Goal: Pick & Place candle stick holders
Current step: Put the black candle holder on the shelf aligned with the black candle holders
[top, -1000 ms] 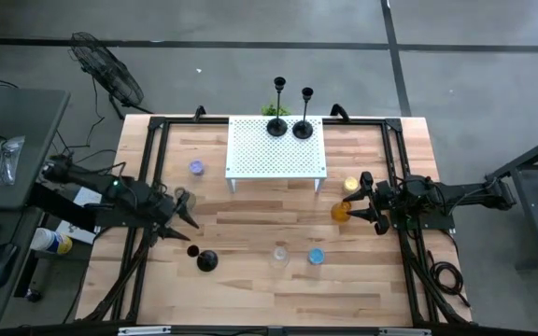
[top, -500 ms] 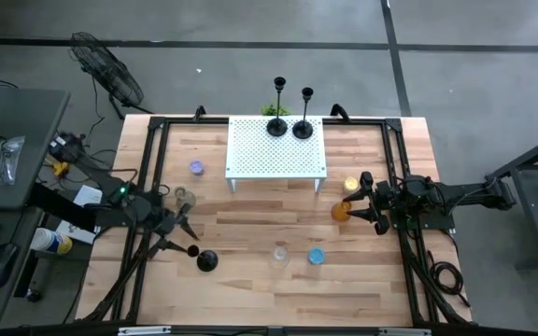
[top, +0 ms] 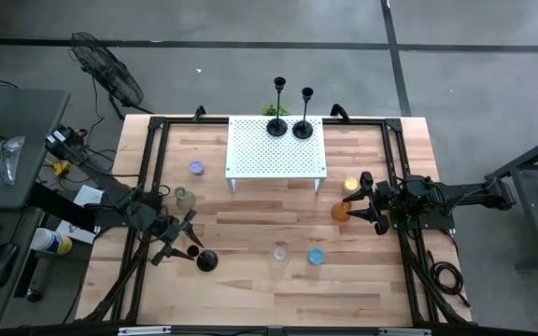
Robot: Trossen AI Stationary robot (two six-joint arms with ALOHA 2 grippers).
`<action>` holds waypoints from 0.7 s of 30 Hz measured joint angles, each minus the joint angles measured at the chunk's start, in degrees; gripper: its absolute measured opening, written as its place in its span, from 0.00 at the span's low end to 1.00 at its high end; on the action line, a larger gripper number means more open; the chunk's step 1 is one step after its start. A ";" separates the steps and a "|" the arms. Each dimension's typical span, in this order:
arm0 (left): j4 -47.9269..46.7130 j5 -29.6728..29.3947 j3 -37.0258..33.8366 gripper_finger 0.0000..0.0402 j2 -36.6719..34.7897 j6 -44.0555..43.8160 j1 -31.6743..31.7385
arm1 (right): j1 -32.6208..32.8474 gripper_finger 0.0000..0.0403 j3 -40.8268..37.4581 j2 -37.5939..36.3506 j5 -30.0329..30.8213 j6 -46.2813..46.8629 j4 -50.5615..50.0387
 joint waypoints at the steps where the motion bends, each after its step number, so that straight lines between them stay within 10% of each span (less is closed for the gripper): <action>1: 0.56 -0.02 0.05 0.51 0.65 0.00 0.00 | 0.02 0.47 0.00 0.00 0.00 -0.01 0.00; 14: 2.02 -1.17 2.23 0.50 5.09 -0.70 -0.20 | 0.00 0.47 0.00 0.00 0.00 -0.02 0.00; 21: 2.15 -2.01 2.23 0.33 5.09 -3.04 -0.17 | 0.01 0.47 0.02 0.00 0.00 -0.02 0.00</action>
